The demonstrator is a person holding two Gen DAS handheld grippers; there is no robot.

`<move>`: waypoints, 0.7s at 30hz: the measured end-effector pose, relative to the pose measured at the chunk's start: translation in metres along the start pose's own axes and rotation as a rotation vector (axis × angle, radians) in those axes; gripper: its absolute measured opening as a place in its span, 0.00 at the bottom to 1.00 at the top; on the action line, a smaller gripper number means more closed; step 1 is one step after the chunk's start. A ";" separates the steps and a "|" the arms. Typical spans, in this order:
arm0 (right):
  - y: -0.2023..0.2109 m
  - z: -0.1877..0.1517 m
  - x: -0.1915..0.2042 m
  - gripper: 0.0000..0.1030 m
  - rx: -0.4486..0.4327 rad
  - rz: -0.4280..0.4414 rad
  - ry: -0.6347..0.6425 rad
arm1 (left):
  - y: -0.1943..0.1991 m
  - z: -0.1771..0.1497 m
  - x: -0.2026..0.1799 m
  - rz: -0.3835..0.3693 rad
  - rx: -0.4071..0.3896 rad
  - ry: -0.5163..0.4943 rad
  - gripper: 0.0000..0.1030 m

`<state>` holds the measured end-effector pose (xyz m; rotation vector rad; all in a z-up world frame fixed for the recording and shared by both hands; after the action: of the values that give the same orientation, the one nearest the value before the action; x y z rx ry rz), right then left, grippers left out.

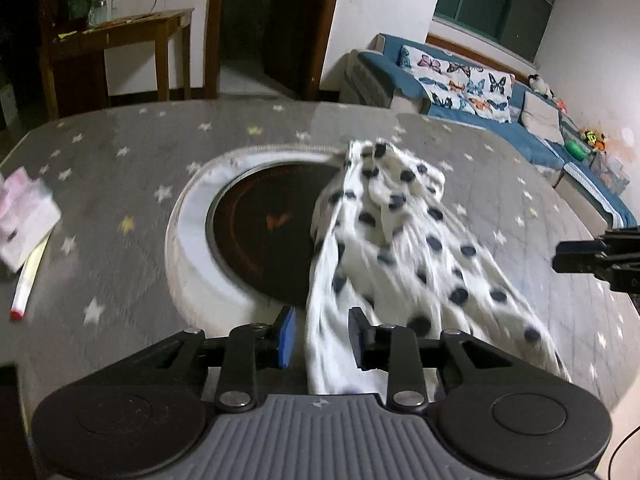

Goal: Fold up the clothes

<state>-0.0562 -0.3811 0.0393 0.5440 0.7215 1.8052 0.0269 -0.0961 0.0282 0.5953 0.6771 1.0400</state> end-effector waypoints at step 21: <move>-0.161 0.102 -0.049 0.24 -0.002 -0.014 -0.070 | -0.114 0.095 -0.017 0.000 0.004 -0.037 0.32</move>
<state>0.1353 -0.3649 -0.0014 0.5967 0.6735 1.7648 0.1569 -0.1673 0.0113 0.6169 0.6474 1.0257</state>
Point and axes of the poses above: each gripper's, at about its wrist camera, not at the fingertips, and y roughly against the way its jaws point, x to its left, z to its top, the point moved 8 cm from there along -y, roughly the way its jaws point, and after that the axes turned 5 degrees about y, right-handed, at the moved point
